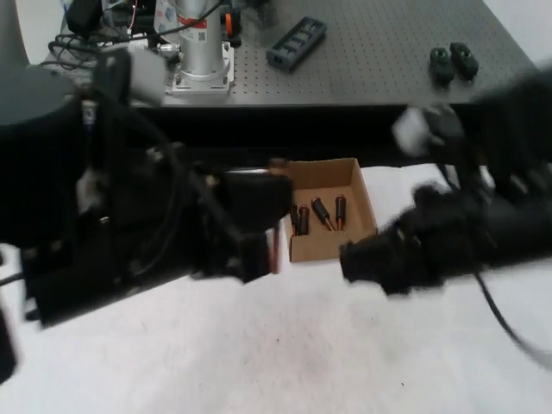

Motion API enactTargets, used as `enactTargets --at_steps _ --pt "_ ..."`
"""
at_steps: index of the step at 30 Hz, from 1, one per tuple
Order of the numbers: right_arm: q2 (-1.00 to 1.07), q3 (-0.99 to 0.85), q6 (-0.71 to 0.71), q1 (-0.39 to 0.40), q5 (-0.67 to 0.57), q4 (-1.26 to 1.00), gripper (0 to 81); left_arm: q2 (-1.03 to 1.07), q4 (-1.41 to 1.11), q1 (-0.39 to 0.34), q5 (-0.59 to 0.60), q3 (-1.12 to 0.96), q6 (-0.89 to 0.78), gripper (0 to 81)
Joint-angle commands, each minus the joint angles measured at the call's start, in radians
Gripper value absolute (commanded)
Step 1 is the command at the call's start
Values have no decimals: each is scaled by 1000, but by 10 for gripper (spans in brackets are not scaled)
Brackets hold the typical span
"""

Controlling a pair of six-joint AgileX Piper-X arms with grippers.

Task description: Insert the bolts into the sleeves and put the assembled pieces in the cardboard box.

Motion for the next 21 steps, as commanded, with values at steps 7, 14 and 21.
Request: enactTargets --at_steps 7,14,21 --pt "-151 211 250 96 -83 -378 29 219 -356 2 189 -5 -211 6" --pt "-148 210 264 96 -44 -480 29 237 -369 2 189 -5 -218 6" --pt "-148 210 283 96 32 -513 29 237 -369 2 189 -5 -218 6"
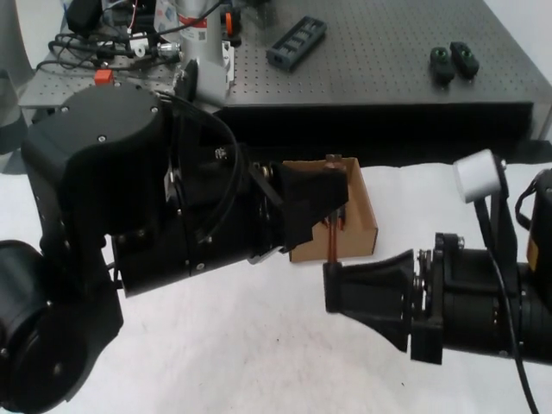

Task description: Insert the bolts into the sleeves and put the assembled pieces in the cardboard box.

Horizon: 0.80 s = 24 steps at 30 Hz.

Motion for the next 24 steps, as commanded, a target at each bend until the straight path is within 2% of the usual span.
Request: enactTargets --at_steps 1,10,11,12,13,16,17,18,21,24 --pt "-6 -5 4 1 35 -48 29 -3 -25 2 8 -5 -19 6" --pt "-6 -5 4 -1 58 -133 29 -3 -23 2 15 -5 -19 2" --pt "-6 -5 4 -1 58 -140 29 -3 -19 2 22 -5 -19 32" --pt "-6 -5 4 -1 66 -149 29 -3 -16 2 30 -5 -19 74" --pt "-6 -5 4 -1 88 -152 29 -3 -11 2 34 -5 -22 152" --pt "-6 -7 -19 -19 175 -152 29 -3 15 2 21 -5 -22 456" --pt "-3 -9 -39 -35 211 -150 29 -3 33 2 -2 -5 -27 530" --pt "3 -15 -52 -51 250 -141 29 -3 47 2 -15 -5 -31 550" --pt "72 -79 -137 -119 346 -40 29 -7 94 2 -22 -5 -15 454" --pt "222 -179 -234 -160 397 19 29 -45 144 2 -65 -5 33 263"
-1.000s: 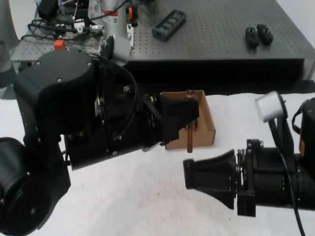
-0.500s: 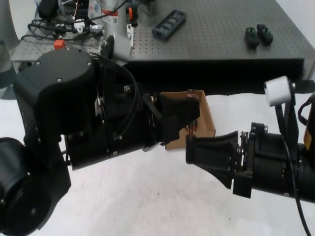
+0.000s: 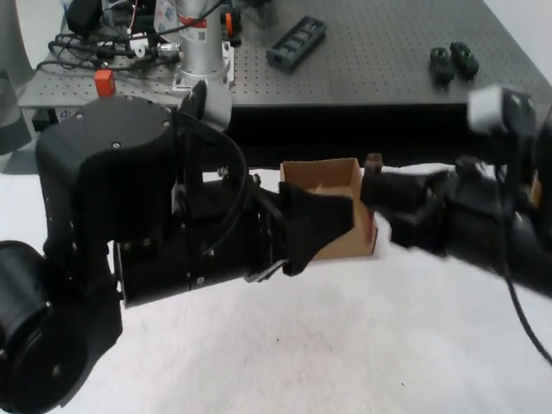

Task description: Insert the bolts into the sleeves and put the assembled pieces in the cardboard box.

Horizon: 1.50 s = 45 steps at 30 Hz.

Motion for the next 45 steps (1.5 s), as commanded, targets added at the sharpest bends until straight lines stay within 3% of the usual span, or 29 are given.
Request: enactTargets --at_steps 1,3,11,15,20,22,25,27,29,34,39,45 --pt "144 -106 -89 -37 43 34 29 -61 104 2 -98 -5 75 175" --pt "264 -196 -122 -47 63 48 29 -112 197 2 -187 -5 142 8" --pt "754 -594 -211 -47 192 222 29 -372 623 2 -523 26 257 6" --pt "915 -768 -193 -47 210 328 29 -514 642 2 -556 155 211 6" --pt "978 -840 -187 -49 229 373 10 -687 645 2 -555 307 117 6" --pt "968 -840 -187 -56 228 368 60 -747 665 2 -565 347 101 6" --pt "945 -840 -187 -70 211 379 234 -811 752 2 -601 370 88 6" --pt "918 -840 -187 -81 204 414 336 -841 803 2 -611 373 83 6" --pt "877 -831 -187 -93 177 455 354 -863 832 2 -616 372 84 6" --pt "681 -660 -187 -113 105 457 229 -929 890 2 -651 372 84 6" --pt "289 -269 -163 -104 101 320 3 -995 935 2 -693 372 84 6" --pt "-278 166 -122 -91 92 266 29 -1051 977 2 -690 372 84 6"
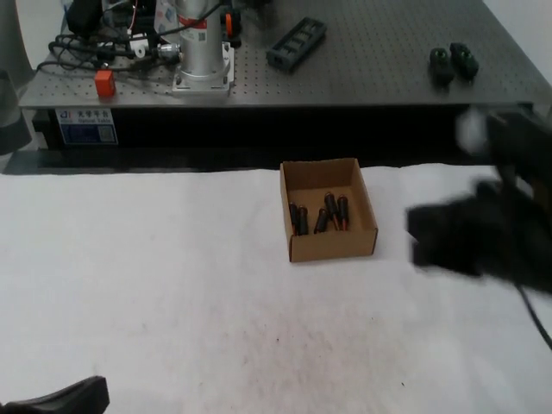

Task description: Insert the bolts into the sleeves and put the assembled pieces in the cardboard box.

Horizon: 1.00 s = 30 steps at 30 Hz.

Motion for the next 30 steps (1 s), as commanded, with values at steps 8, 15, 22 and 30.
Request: enactTargets --at_steps 8,15,22,30 --pt "-409 201 6 6 -47 -1 29 -49 44 2 -13 -3 -8 6" --pt "-605 268 6 6 -86 166 29 -49 87 2 70 -3 -24 6" --pt "-611 268 3 6 -12 267 29 -62 96 2 42 2 137 6" --pt "-611 268 12 6 -37 269 29 -97 -10 2 64 80 97 6"
